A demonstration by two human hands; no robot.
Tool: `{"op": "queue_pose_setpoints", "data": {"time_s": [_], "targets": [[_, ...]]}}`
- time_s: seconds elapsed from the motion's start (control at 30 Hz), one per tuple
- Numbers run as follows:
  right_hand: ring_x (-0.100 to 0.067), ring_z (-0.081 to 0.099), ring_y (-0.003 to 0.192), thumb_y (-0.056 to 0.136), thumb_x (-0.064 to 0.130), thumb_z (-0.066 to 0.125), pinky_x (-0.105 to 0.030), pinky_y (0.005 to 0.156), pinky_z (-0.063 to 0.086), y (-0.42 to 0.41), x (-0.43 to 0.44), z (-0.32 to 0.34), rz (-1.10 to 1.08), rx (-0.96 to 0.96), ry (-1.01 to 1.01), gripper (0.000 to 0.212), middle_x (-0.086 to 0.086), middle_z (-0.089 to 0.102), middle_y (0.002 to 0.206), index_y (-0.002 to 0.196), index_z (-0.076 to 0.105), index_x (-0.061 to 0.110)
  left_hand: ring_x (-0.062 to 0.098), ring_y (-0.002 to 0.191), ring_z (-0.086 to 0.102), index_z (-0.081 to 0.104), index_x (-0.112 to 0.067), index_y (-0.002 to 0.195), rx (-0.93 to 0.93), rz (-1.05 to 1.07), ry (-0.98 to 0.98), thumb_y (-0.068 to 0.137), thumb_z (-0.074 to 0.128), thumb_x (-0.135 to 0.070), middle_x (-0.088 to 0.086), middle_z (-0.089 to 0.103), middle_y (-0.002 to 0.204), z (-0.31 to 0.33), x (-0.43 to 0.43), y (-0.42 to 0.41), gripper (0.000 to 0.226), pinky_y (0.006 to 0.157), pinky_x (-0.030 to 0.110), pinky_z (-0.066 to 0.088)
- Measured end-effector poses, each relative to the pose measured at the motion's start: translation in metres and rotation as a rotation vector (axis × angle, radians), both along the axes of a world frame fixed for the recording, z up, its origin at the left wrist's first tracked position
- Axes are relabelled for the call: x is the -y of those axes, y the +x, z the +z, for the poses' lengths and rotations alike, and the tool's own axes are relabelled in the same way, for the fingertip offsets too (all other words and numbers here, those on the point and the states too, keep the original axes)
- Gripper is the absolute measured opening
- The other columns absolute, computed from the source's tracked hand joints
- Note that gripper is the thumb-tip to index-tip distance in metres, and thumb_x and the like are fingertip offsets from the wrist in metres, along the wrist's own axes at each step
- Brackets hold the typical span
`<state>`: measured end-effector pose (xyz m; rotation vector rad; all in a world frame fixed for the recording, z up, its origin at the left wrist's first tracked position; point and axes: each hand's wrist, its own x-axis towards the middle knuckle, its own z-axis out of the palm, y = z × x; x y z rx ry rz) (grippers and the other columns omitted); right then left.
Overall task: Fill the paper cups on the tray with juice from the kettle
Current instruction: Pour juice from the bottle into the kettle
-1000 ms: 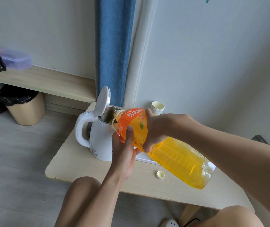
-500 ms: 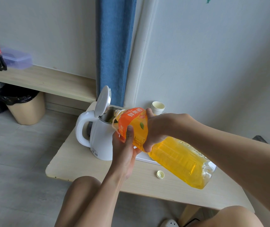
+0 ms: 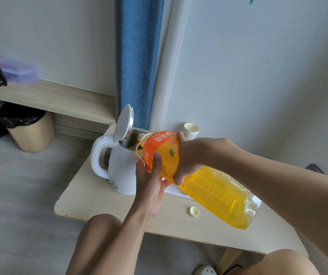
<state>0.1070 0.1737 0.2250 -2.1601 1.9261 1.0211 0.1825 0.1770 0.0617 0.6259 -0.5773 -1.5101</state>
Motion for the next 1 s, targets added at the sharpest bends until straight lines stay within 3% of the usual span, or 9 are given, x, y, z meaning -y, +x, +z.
{"op": "queue_pose_setpoints", "data": {"time_s": [0.17,0.27,0.4,0.67,0.77,0.9,1.0], "targets": [[-0.032,0.055,0.115,0.078,0.056,0.069,-0.045,0.099,0.048,0.000,0.003,-0.003,0.007,-0.001,0.007,0.116,0.002,0.031,0.142,0.155,-0.008,0.014,0.037,0.120,0.068,0.048,-0.009,0.146,-0.001,-0.006,-0.019,0.061,0.088,-0.067,0.017,0.069,0.133,0.000,0.000,0.000,0.110,0.081,0.049,0.062],[-0.033,0.054,0.116,0.078,0.056,0.069,-0.044,0.099,0.048,-0.001,0.004,-0.004,0.004,0.000,0.012,0.120,-0.003,0.021,0.155,0.154,-0.014,0.016,0.037,0.120,0.069,0.048,-0.010,0.145,0.002,-0.004,-0.014,0.060,0.088,-0.067,0.016,0.069,0.132,0.001,-0.001,0.001,0.111,0.080,0.048,0.062],[-0.030,0.056,0.111,0.078,0.055,0.070,-0.042,0.098,0.048,-0.002,0.004,-0.006,-0.006,0.026,-0.004,0.122,-0.003,0.036,0.144,0.152,-0.018,0.015,0.035,0.118,0.070,0.049,-0.012,0.145,0.008,-0.006,-0.007,0.057,0.089,-0.068,0.014,0.070,0.132,0.002,-0.001,0.001,0.111,0.079,0.047,0.062],[-0.031,0.056,0.113,0.078,0.055,0.071,-0.043,0.099,0.048,-0.004,0.005,-0.009,-0.013,0.025,-0.009,0.124,-0.005,0.035,0.147,0.151,-0.021,0.014,0.035,0.120,0.069,0.047,-0.013,0.147,0.022,-0.012,-0.013,0.059,0.088,-0.068,0.014,0.069,0.133,0.000,-0.001,0.001,0.111,0.082,0.050,0.062],[-0.030,0.056,0.112,0.080,0.054,0.069,-0.042,0.099,0.048,-0.004,0.004,-0.008,0.004,0.035,-0.013,0.117,-0.003,0.033,0.146,0.153,-0.014,0.014,0.034,0.119,0.070,0.049,-0.014,0.145,0.029,-0.012,-0.012,0.058,0.088,-0.069,0.013,0.070,0.132,0.001,-0.001,0.001,0.111,0.081,0.049,0.062],[-0.030,0.058,0.106,0.075,0.056,0.073,-0.044,0.096,0.050,-0.006,0.008,-0.013,-0.025,0.059,-0.031,0.126,-0.001,0.038,0.117,0.152,-0.019,0.015,0.035,0.119,0.069,0.048,-0.013,0.146,0.046,-0.007,-0.008,0.058,0.088,-0.069,0.015,0.069,0.133,0.000,0.000,0.000,0.112,0.080,0.047,0.062],[-0.030,0.058,0.103,0.068,0.058,0.077,-0.045,0.093,0.051,-0.010,0.011,-0.020,-0.066,0.085,-0.062,0.136,-0.010,0.050,0.106,0.149,-0.023,0.016,0.036,0.121,0.068,0.047,-0.012,0.146,0.057,-0.009,-0.014,0.060,0.088,-0.069,0.016,0.068,0.134,-0.001,0.001,0.001,0.111,0.082,0.048,0.062]]}}
